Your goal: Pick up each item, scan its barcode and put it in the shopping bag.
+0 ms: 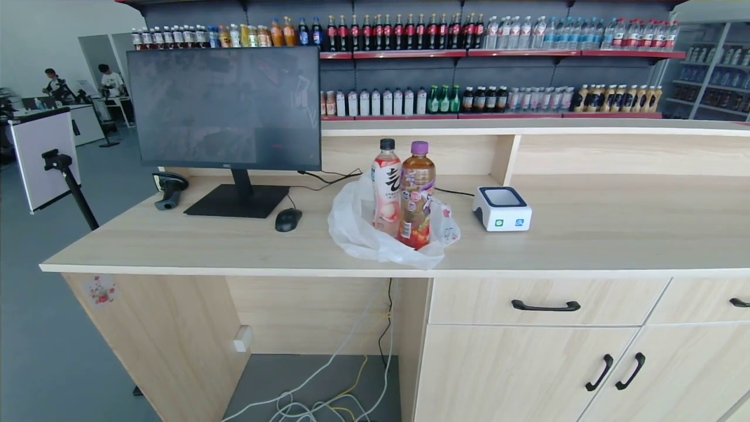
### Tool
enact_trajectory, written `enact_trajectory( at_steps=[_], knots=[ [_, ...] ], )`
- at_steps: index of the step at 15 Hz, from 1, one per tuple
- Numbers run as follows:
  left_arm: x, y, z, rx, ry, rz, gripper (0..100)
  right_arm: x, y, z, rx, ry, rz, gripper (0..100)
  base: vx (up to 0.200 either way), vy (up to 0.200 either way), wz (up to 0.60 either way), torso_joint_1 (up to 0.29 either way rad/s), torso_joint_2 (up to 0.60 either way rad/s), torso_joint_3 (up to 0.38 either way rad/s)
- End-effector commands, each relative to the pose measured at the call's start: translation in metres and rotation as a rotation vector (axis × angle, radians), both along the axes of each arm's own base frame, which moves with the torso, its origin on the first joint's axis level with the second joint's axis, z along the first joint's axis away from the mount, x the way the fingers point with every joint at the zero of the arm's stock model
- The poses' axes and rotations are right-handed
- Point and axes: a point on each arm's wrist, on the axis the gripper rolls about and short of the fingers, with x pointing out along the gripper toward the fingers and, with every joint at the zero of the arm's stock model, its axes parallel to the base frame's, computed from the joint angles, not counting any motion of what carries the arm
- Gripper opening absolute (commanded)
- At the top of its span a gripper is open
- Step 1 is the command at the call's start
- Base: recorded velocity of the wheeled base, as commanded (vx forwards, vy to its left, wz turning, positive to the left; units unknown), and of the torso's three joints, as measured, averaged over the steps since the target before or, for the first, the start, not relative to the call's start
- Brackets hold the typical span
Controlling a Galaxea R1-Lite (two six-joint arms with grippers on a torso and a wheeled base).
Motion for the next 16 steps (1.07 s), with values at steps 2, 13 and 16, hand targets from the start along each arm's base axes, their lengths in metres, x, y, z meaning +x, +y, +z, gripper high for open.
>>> enact_trajectory(
  at_steps=[2,13,16],
  knots=[
    [0.0000,0.0000,-0.0001,-0.001,0.001,0.000,100,0.0000,0.0000,0.0000,0.001,0.000,0.001,100,0.000,-0.200,0.00,0.000,0.00,0.002],
    [0.0000,0.0000,-0.0001,-0.022,0.001,0.000,100,0.0000,0.0000,0.0000,-0.001,0.000,0.001,100,0.000,-0.200,0.00,0.004,0.00,0.001],
    [0.0000,0.0000,-0.0001,-0.021,0.001,0.000,100,0.0000,0.0000,0.0000,0.001,0.000,0.001,100,0.000,-0.067,0.00,0.002,0.00,-0.001]
  ],
)
